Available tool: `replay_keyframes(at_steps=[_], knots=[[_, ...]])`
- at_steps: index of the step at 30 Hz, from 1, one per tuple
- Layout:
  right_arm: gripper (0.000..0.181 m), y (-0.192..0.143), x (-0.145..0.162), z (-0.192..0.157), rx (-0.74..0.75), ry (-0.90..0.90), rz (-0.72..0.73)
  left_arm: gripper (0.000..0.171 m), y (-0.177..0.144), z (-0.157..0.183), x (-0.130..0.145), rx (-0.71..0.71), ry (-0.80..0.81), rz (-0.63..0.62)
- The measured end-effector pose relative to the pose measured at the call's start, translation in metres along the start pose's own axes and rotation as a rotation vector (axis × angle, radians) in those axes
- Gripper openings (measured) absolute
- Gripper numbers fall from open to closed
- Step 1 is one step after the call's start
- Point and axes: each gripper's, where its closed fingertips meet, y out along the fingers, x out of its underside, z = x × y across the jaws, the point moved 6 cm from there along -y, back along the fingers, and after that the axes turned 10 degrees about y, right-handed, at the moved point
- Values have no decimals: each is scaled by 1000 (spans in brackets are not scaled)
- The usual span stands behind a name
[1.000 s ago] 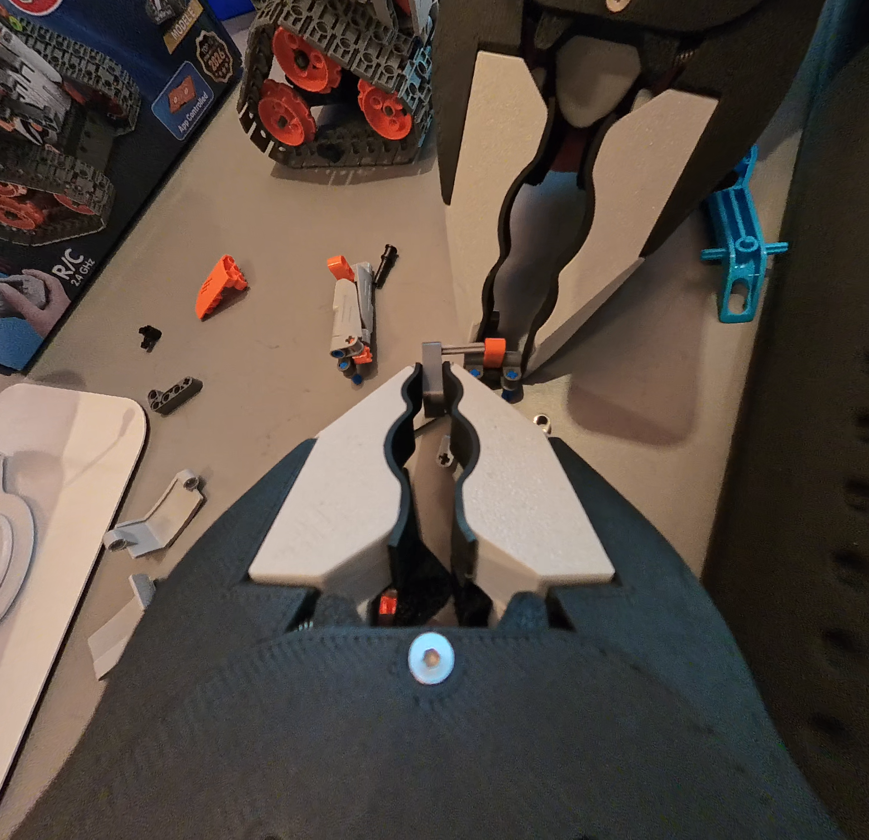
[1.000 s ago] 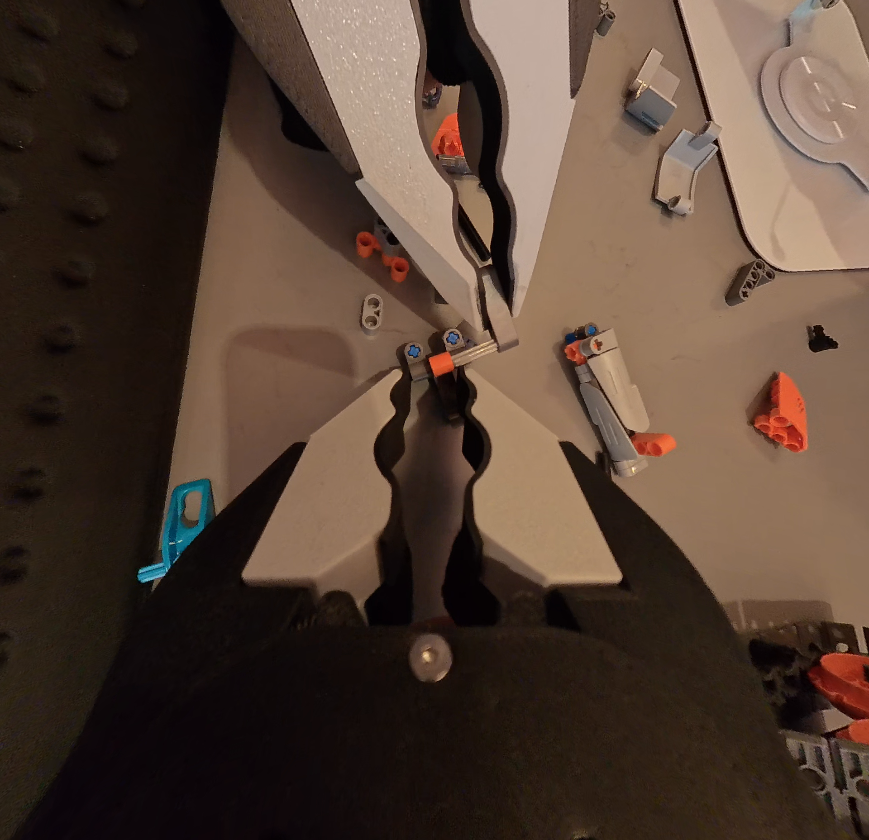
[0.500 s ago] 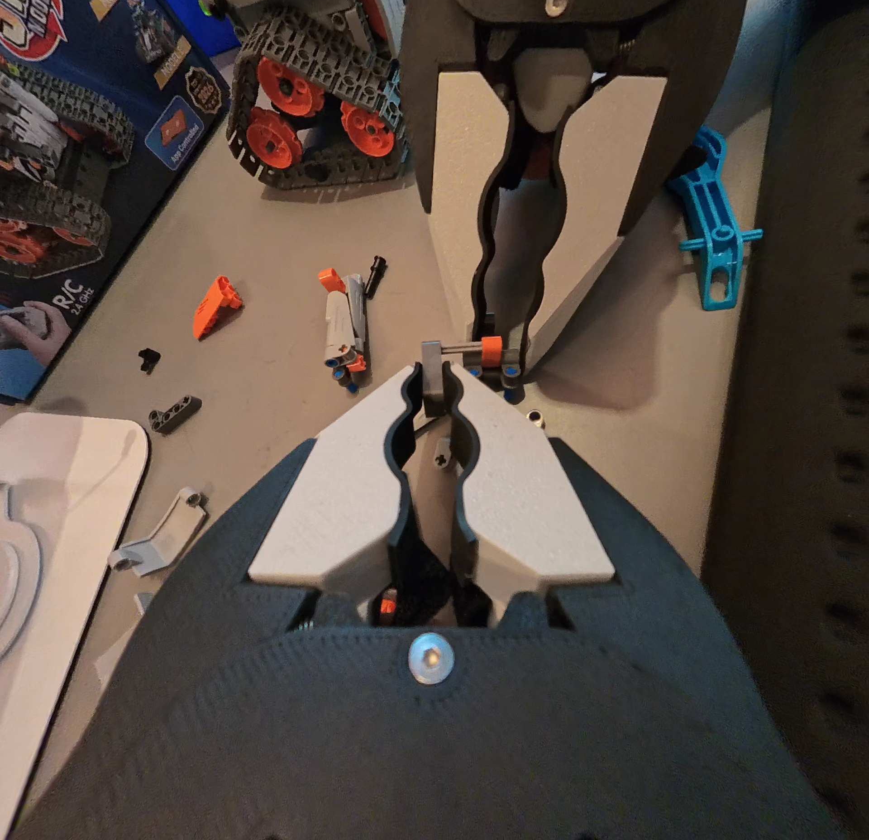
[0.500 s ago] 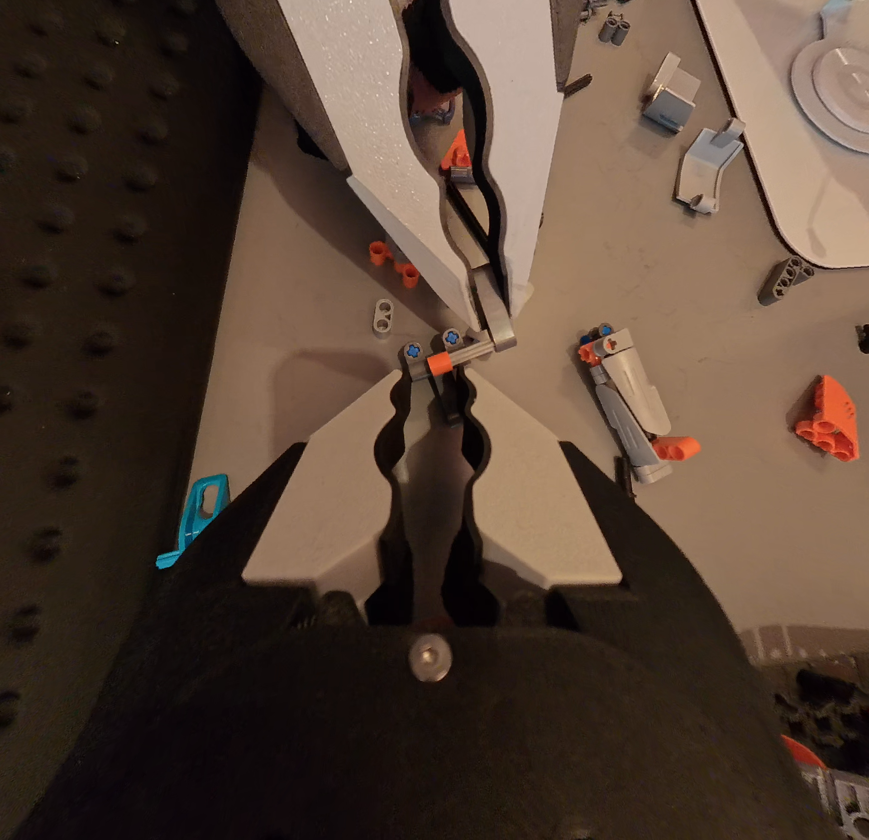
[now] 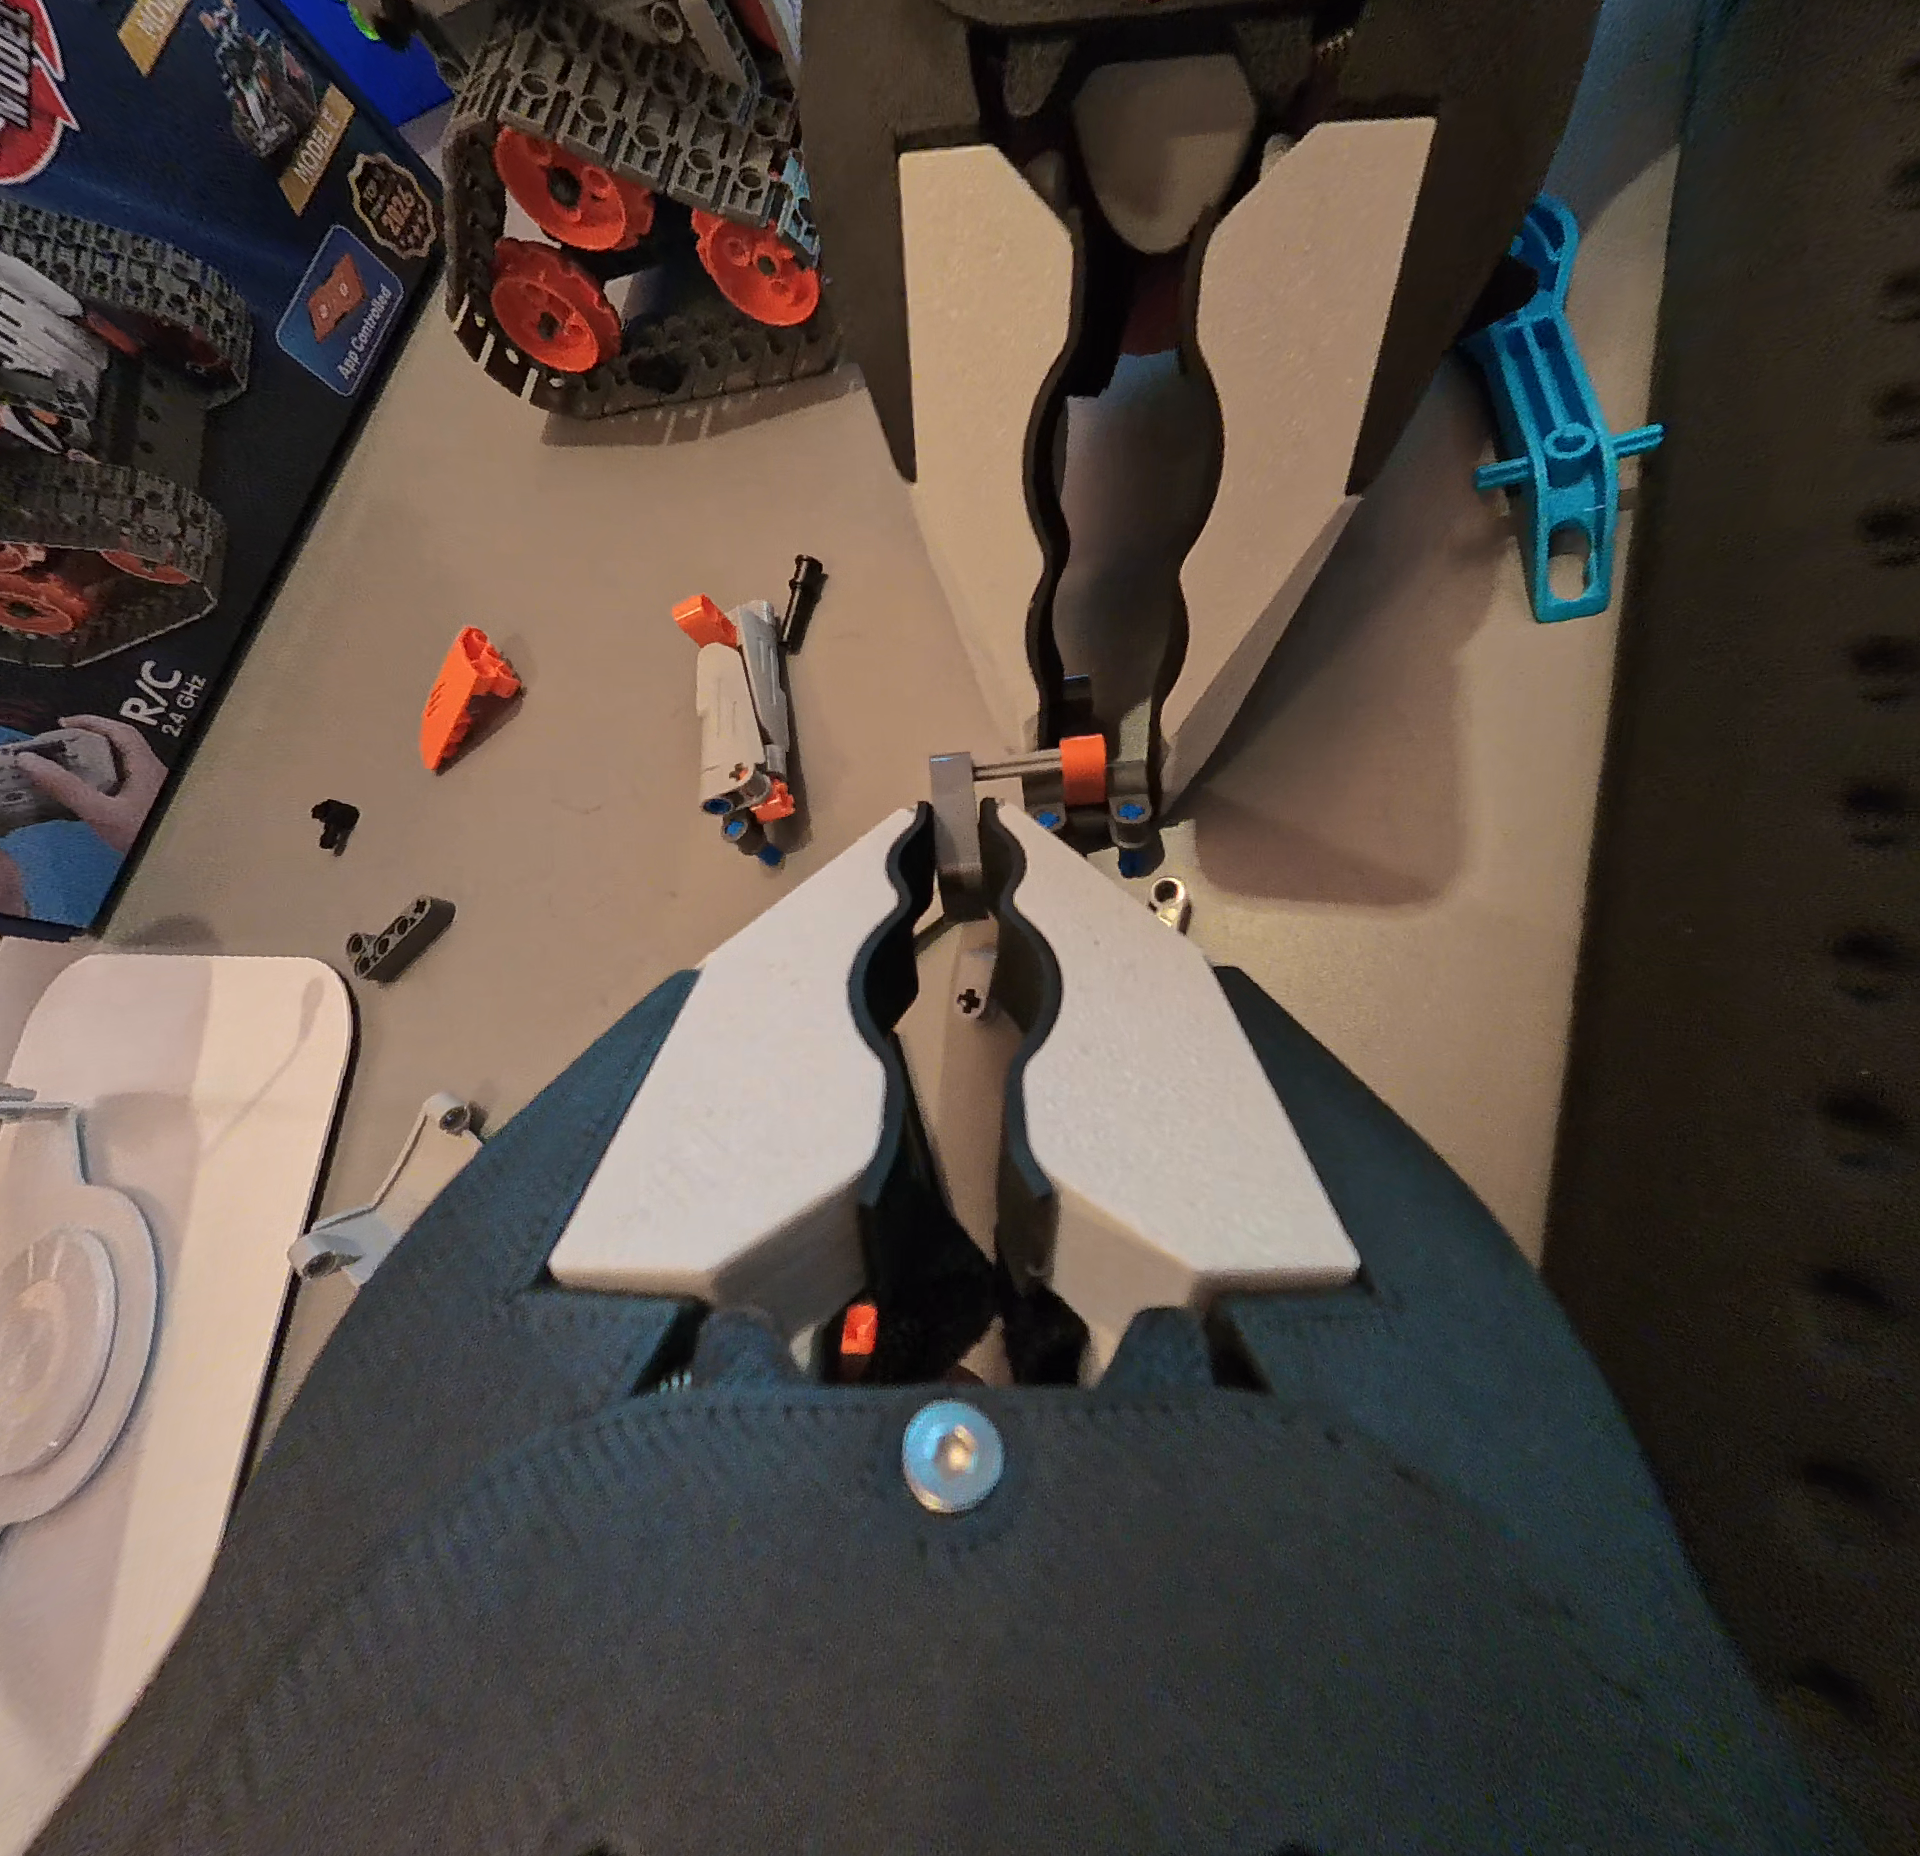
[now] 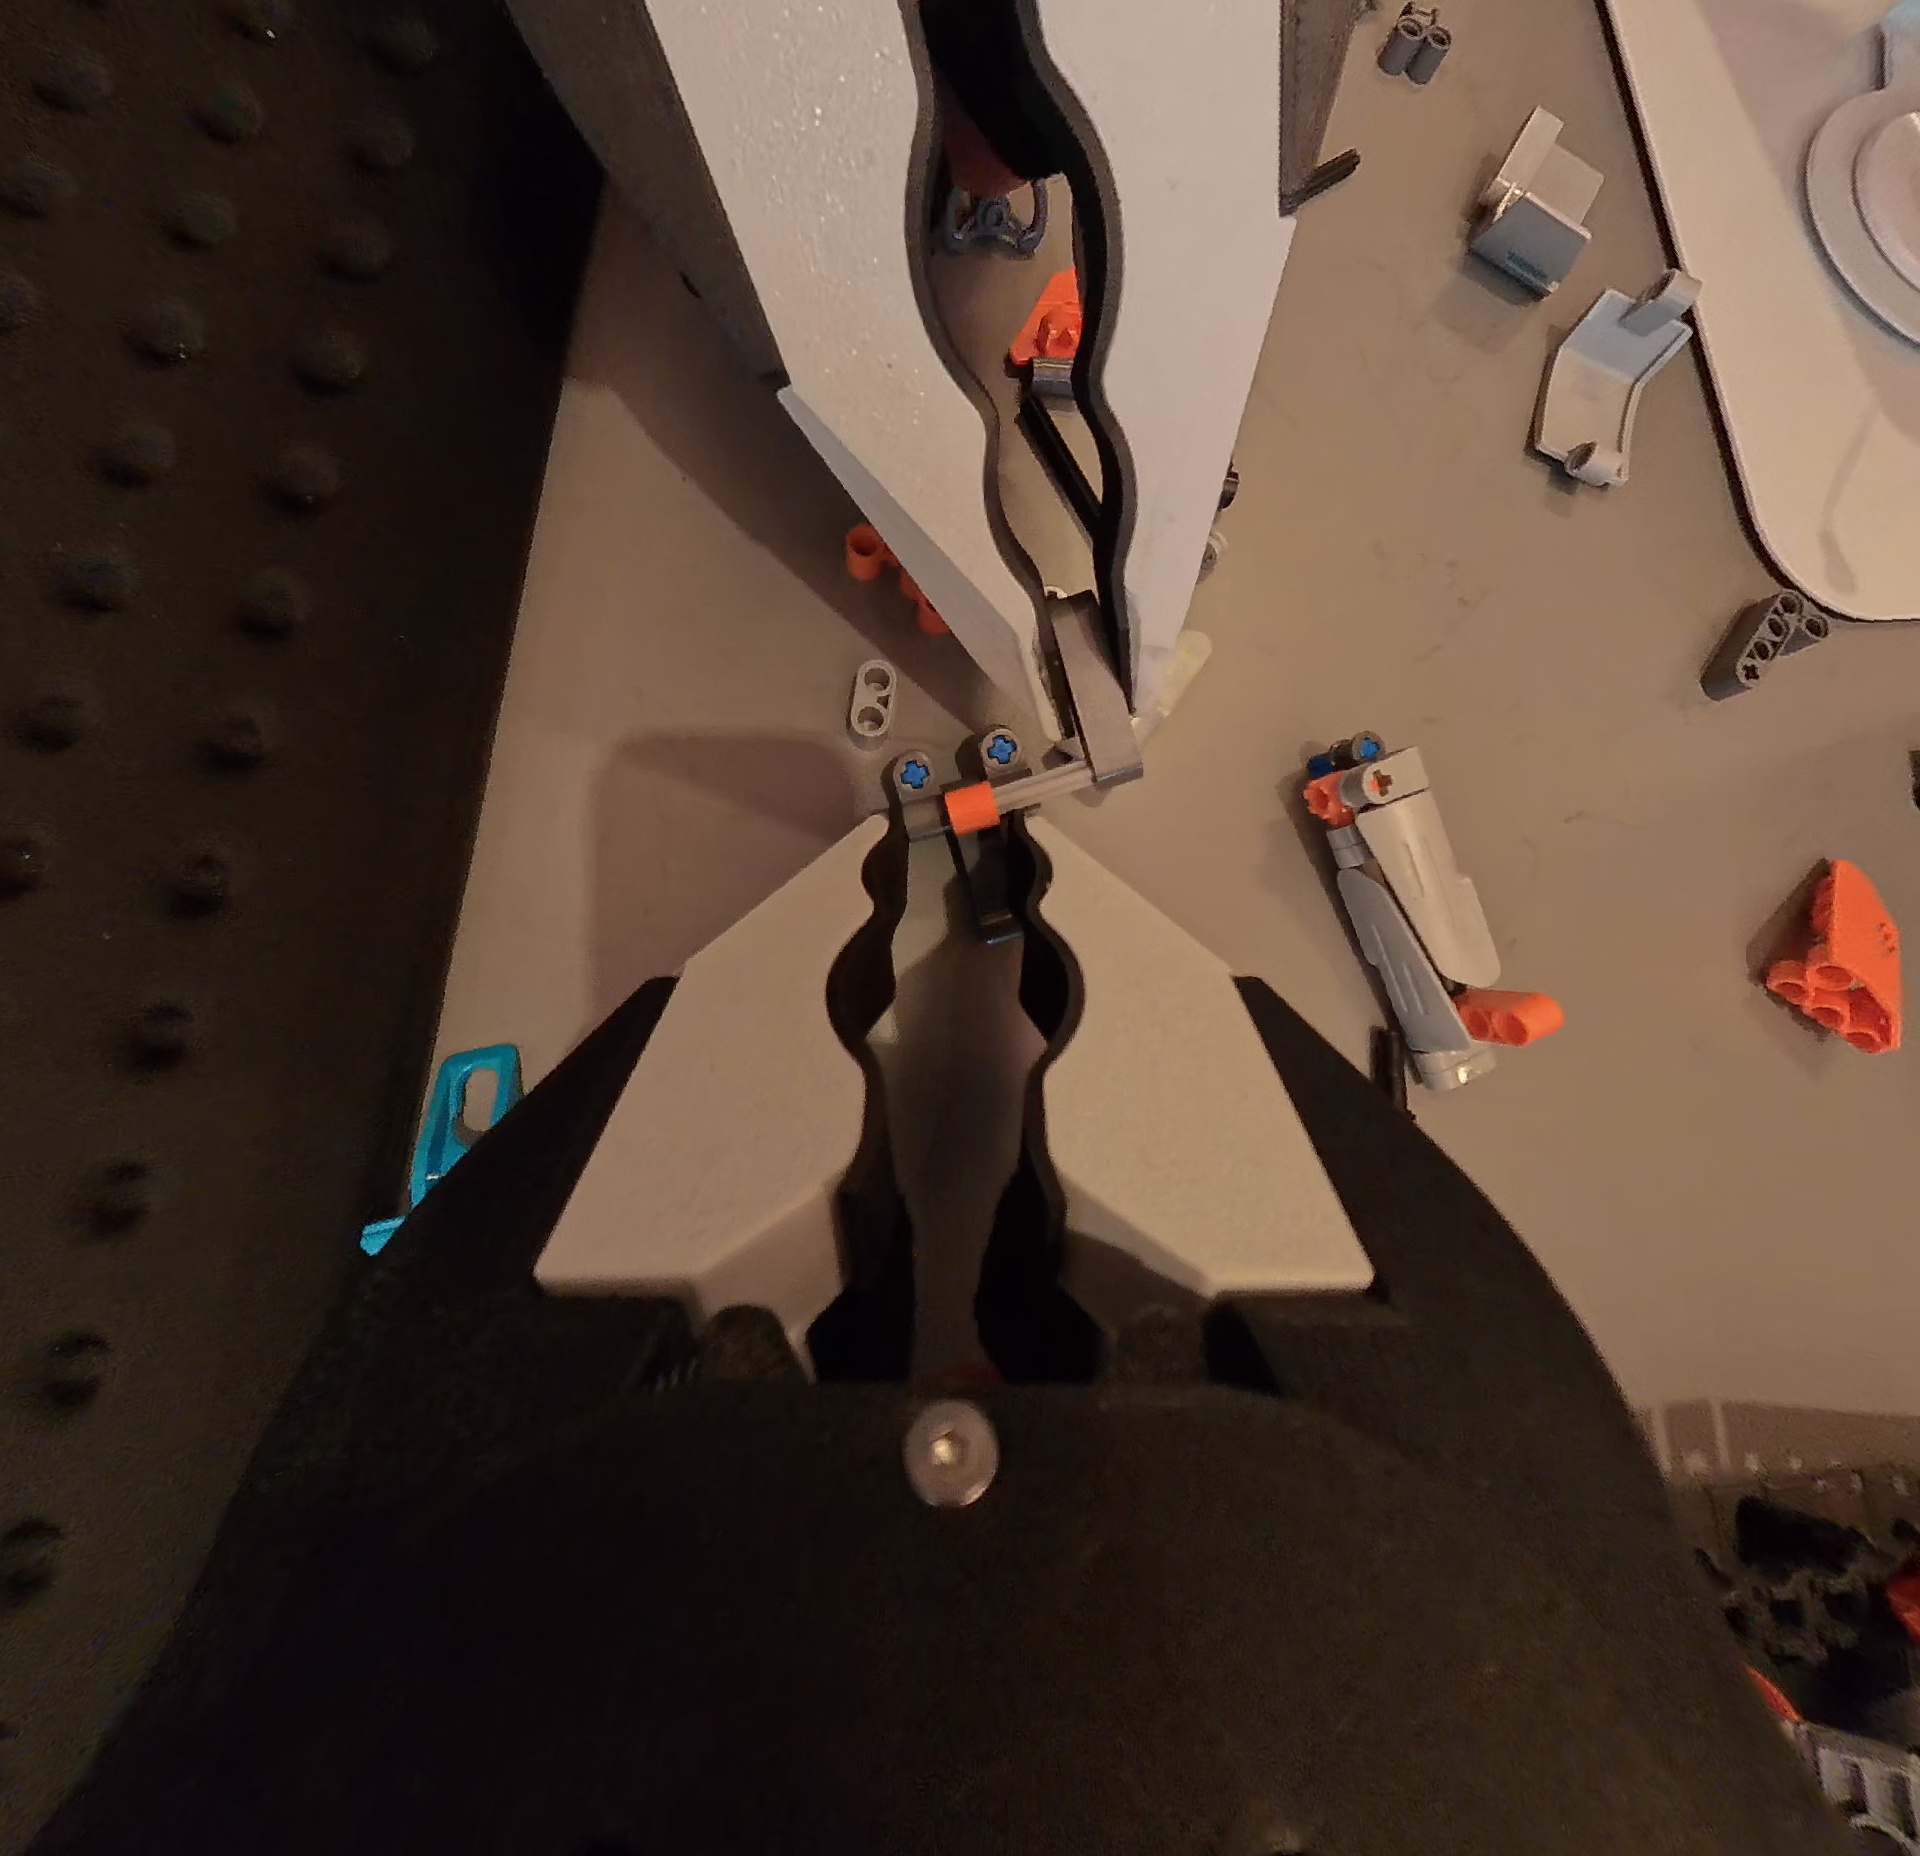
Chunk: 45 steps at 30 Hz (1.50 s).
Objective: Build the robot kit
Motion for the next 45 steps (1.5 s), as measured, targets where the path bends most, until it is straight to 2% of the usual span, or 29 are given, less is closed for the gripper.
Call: replay_keyframes(at_steps=[32, 45], knots=[[17, -2, 1, -5, 4, -38, -21, 7, 1, 4, 1, 67, -41, 17], [16, -3, 0, -6, 21, -54, -40, 7, 1, 4, 0, 60, 2, -22]])
